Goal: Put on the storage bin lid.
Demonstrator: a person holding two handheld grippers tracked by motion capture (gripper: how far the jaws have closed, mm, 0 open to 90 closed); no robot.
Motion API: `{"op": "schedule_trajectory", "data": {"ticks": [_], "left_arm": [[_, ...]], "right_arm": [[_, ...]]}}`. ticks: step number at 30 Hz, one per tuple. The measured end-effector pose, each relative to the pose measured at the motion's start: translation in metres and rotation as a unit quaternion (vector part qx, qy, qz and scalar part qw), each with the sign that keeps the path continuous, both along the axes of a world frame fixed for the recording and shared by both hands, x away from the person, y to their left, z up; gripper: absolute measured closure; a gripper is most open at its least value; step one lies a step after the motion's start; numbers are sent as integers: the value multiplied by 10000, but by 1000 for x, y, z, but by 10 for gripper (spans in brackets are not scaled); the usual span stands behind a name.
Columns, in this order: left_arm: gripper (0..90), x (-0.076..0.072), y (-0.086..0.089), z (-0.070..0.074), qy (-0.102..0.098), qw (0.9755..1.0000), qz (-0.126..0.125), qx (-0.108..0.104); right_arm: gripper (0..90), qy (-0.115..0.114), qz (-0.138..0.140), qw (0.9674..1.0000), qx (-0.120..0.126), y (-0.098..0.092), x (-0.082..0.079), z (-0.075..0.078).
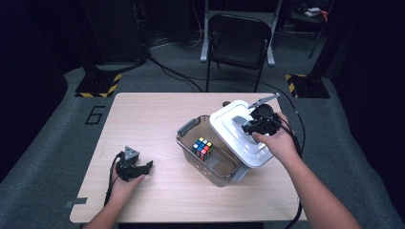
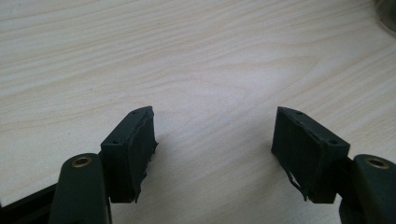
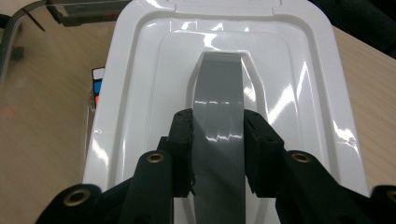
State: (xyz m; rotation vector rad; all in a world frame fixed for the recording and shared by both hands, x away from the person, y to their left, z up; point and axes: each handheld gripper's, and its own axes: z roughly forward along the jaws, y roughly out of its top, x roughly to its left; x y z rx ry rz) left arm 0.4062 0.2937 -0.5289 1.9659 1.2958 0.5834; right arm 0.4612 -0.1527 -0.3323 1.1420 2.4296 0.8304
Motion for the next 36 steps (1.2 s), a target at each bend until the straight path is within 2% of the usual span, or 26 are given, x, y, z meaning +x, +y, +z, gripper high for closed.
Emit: {"op": "schedule_trajectory", "data": {"ticks": [20,36], "left_arm": [[299,0,0,0,-3,10000,4,-3],[299,0,0,0,-1,10000,2,0]], "right_arm": [[670,80,371,9992,98,43,-1,-6],[671,109,642,9978,123,65,-6,-7]]}}
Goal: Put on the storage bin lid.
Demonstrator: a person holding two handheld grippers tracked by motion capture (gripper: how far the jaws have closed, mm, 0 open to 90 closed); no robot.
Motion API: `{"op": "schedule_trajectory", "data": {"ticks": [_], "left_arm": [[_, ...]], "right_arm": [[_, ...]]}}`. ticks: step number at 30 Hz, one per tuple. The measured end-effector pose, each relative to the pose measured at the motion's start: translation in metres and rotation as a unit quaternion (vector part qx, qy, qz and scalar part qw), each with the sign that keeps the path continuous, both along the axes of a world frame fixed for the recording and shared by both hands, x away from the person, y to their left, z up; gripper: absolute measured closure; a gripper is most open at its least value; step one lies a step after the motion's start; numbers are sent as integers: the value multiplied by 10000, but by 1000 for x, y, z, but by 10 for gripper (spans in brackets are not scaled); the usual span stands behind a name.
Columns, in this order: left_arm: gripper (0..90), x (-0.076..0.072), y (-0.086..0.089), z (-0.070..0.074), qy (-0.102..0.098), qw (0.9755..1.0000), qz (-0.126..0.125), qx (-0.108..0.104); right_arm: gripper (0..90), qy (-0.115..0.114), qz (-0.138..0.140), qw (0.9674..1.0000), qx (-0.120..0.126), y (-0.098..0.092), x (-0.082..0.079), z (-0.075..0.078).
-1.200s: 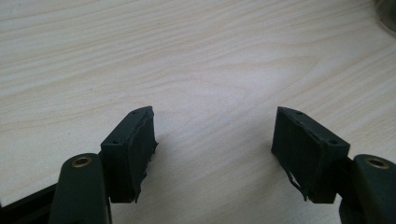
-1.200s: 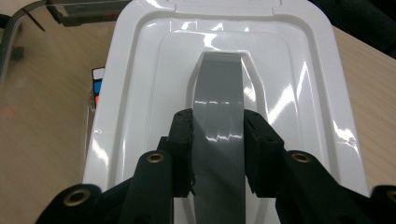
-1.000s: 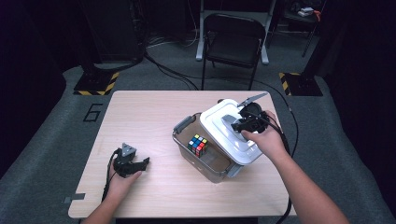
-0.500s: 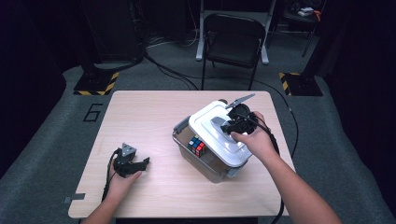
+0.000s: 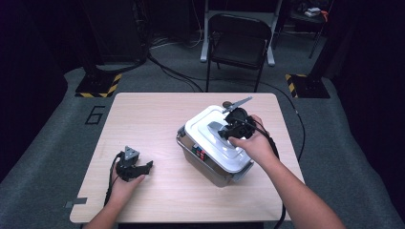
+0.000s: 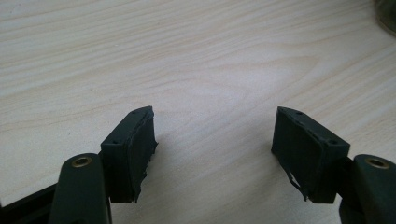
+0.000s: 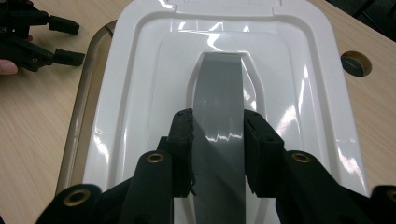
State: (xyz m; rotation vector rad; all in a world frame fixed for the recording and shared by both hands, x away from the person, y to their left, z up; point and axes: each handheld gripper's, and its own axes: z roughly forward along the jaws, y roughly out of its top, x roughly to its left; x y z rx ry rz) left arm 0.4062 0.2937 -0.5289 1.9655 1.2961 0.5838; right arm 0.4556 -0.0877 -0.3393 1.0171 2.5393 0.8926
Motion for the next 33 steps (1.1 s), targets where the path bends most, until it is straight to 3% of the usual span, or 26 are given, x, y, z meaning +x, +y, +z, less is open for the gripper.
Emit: {"op": "schedule_trajectory", "data": {"ticks": [33], "left_arm": [[299,0,0,0,-1,10000,0,-2]], "right_arm": [[671,236,170,9995,83,21,-7,-10]]}}
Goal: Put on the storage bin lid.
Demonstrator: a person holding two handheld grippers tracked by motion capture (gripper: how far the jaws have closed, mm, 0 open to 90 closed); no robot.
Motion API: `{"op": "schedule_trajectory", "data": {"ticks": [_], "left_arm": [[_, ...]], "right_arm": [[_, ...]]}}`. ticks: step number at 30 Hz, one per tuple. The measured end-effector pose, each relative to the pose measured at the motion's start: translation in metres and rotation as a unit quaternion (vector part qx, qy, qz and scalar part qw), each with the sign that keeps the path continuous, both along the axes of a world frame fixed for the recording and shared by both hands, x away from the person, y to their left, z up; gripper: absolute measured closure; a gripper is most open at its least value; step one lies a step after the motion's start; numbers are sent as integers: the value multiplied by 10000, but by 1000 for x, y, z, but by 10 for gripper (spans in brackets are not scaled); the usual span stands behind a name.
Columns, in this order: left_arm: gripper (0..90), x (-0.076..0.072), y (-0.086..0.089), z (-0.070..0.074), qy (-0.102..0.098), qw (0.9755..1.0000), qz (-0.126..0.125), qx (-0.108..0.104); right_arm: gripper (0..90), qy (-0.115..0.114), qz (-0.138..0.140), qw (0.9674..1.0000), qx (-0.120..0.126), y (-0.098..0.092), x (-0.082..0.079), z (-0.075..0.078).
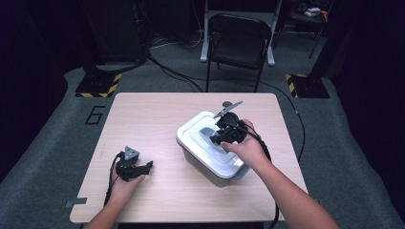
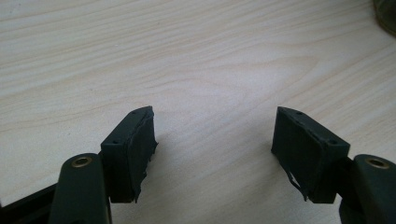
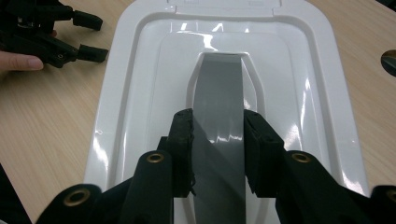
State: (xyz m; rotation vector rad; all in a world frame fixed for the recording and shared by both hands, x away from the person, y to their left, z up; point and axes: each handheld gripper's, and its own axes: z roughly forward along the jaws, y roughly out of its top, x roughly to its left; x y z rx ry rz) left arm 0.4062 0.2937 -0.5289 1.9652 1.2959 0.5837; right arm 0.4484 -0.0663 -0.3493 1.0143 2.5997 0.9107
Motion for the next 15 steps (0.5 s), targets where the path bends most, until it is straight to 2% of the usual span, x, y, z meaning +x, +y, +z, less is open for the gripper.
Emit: {"op": "schedule_trajectory", "data": {"ticks": [15], "left_arm": [[299,0,0,0,2,10000,-2,3]], "right_arm": [[671,43,14,10000,23,3,-1,-6]]}}
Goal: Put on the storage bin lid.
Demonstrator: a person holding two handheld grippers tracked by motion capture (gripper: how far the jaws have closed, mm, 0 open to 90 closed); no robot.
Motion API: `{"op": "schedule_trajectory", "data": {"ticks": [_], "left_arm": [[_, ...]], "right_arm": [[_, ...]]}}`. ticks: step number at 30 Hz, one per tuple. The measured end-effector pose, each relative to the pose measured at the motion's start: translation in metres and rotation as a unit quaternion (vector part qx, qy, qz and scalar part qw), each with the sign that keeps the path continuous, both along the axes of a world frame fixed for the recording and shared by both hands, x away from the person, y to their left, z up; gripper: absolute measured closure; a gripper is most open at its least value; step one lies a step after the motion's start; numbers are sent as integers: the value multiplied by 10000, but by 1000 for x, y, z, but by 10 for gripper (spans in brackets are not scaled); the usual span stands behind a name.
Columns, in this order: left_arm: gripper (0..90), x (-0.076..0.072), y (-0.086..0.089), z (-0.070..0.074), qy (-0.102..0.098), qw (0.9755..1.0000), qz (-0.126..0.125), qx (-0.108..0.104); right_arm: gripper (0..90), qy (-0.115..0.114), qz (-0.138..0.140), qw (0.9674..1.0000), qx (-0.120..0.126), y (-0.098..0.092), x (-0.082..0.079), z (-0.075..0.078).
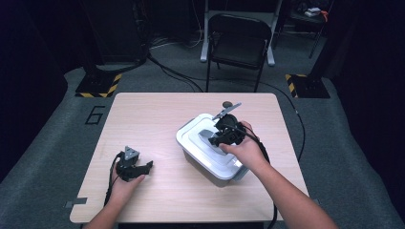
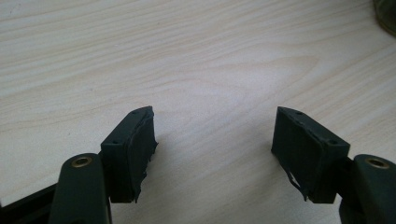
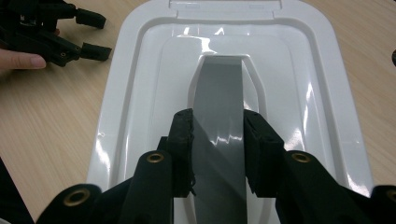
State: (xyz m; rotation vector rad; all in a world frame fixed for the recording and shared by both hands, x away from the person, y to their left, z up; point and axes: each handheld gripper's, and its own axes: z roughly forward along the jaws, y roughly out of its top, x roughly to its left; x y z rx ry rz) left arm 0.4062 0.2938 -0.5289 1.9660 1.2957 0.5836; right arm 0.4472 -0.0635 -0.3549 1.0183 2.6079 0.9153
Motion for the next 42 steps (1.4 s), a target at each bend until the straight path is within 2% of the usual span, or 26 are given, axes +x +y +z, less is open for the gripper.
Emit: {"op": "schedule_trajectory", "data": {"ticks": [4,8,14,23,34,40,42], "left_arm": [[299,0,0,0,-1,10000,-1,0],[299,0,0,0,1,10000,-1,1],[299,0,0,0,-2,10000,3,-2],[299,0,0,0,-3,10000,2,-2],[299,0,0,0,1,10000,0,-1],[299,0,0,0,2,10000,1,-3],[299,0,0,0,0,10000,2,-5]], "right_arm": [[659,16,-5,10000,19,0,-1,-2],[572,-50,-17,9999,109,-2,0,-2],[512,-64,-37,9998,189,-5,0,-1],[440,-167,-78,9995,268,-15,-2,9],[429,-302,-373,9978,461,-42,-2,19],[427,-461,-666,9959,412,-59,-2,21],[422,-449,-768,9952,410,-64,-1,20]]}}
